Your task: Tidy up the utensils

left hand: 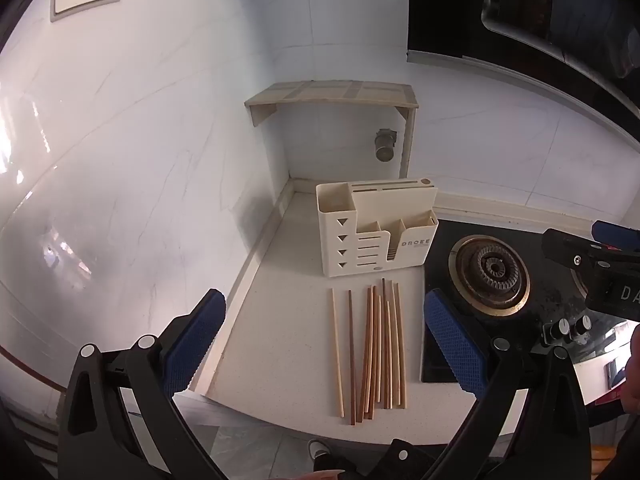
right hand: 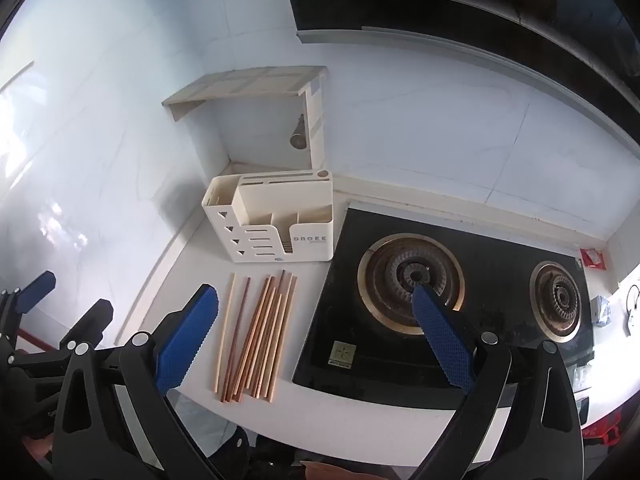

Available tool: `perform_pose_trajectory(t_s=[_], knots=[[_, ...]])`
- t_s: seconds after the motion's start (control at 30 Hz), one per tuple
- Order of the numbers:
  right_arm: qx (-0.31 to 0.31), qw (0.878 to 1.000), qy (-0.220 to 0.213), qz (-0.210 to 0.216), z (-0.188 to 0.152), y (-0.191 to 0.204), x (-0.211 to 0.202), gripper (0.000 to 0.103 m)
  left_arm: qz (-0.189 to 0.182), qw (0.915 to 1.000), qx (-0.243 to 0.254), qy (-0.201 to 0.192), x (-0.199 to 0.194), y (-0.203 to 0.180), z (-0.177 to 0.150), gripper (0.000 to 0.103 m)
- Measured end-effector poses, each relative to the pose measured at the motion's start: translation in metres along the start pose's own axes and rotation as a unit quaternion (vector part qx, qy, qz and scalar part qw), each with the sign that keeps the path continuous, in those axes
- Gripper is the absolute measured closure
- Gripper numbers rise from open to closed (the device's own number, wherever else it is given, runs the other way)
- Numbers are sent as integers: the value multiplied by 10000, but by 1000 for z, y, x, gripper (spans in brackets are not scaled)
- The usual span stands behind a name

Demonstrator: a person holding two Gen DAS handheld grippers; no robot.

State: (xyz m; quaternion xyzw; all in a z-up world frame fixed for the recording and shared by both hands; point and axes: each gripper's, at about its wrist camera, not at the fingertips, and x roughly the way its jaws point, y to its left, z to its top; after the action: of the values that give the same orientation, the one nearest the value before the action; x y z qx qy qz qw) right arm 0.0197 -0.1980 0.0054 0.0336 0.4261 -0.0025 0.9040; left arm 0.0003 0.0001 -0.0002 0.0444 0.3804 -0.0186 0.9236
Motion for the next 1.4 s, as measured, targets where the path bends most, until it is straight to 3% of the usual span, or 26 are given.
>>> perform_pose_trajectory(t_s=[1.4], knots=[[-3, 10000, 7, 43, -1, 0, 5, 5, 45, 10000, -3, -21, 4, 3, 2, 6]])
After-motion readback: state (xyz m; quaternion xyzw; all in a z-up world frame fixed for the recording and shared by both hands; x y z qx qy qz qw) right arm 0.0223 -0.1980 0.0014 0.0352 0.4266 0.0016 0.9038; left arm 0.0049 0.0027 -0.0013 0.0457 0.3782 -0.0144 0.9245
